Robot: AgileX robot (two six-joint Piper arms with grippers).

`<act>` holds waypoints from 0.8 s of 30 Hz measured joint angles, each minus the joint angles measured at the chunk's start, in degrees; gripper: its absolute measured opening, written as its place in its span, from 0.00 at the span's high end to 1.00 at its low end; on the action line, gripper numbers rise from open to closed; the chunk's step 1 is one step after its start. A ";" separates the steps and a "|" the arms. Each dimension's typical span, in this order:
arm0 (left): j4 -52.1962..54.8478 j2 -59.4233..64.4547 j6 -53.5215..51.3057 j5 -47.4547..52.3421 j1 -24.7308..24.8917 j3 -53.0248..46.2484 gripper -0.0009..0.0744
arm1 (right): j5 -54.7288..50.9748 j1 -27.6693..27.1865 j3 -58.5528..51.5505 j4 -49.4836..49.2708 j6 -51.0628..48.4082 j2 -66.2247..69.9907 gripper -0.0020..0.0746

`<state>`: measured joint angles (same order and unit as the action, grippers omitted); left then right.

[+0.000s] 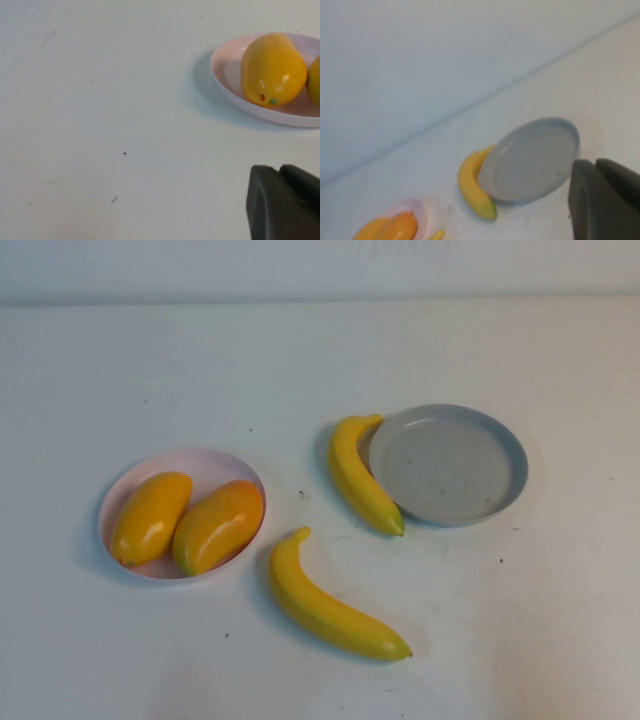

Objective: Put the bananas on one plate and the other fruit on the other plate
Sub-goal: Put another type of fruit in the right plate

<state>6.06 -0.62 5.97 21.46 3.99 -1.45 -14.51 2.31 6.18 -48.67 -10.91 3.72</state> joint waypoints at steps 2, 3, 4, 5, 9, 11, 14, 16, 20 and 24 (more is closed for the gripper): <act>0.00 0.00 0.00 0.00 0.00 0.00 0.99 | -6.98 0.00 4.07 1.79 0.00 5.43 1.00; 0.00 0.00 0.00 0.00 0.00 0.00 0.99 | -10.99 0.00 6.49 3.77 0.00 8.69 1.00; 0.00 0.00 0.00 0.00 0.00 0.00 0.99 | -15.14 0.00 9.05 6.24 0.00 12.23 1.00; 0.00 0.00 0.00 0.00 0.00 0.00 0.99 | -19.24 0.00 11.63 9.16 0.00 15.95 1.00; 0.00 0.00 0.00 0.00 0.00 0.00 0.99 | -29.79 0.00 20.50 14.42 -0.41 28.38 1.00; 0.00 0.00 0.00 0.00 0.00 0.00 0.99 | -32.86 0.00 24.84 15.56 -2.06 34.80 1.00; 0.00 0.00 0.00 0.00 0.00 0.00 0.99 | -35.42 0.00 29.78 16.85 -3.49 42.34 1.00; 0.00 0.00 0.00 0.00 0.00 0.00 0.99 | -36.80 1.62 33.50 18.72 -3.83 47.74 1.00; 0.00 0.00 0.00 0.00 0.00 0.00 0.99 | -37.31 9.25 39.33 22.61 -3.13 56.48 1.00; 0.00 0.00 0.00 0.00 0.00 0.00 0.99 | -37.31 19.46 45.53 26.99 -2.76 66.04 1.00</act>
<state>6.06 -0.62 5.97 21.46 3.99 -1.45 -51.82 21.77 51.71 -21.69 -13.67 69.75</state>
